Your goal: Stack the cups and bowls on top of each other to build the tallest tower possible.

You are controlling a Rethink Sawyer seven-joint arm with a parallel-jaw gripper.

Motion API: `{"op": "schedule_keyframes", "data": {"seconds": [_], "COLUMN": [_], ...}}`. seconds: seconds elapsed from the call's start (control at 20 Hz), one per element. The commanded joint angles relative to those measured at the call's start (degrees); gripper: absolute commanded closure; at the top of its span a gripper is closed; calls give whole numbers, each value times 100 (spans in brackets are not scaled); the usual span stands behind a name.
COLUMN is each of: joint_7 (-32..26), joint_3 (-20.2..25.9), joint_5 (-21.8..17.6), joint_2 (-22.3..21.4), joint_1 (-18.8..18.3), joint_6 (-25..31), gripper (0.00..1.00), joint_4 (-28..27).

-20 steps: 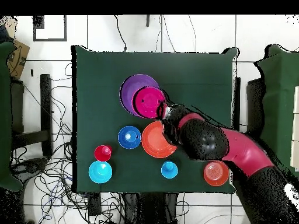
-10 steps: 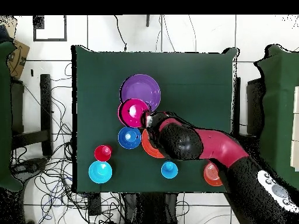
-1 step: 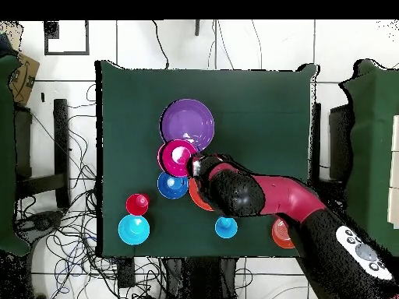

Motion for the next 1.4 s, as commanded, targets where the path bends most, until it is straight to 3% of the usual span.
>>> {"op": "schedule_keyframes", "data": {"seconds": [0.05, 0.25, 0.65, 1.4], "joint_7": [383, 466, 824, 672], "joint_3": [-503, -585, -1172, -1033], "joint_5": [-526, -574, -608, -435], "joint_2": [-44, -156, -99, -227], "joint_1": [250, 332, 936, 793], "joint_6": [-234, -329, -938, -1273], "gripper": [100, 100, 100, 100], "joint_4": [-169, -211, -463, -365]}}
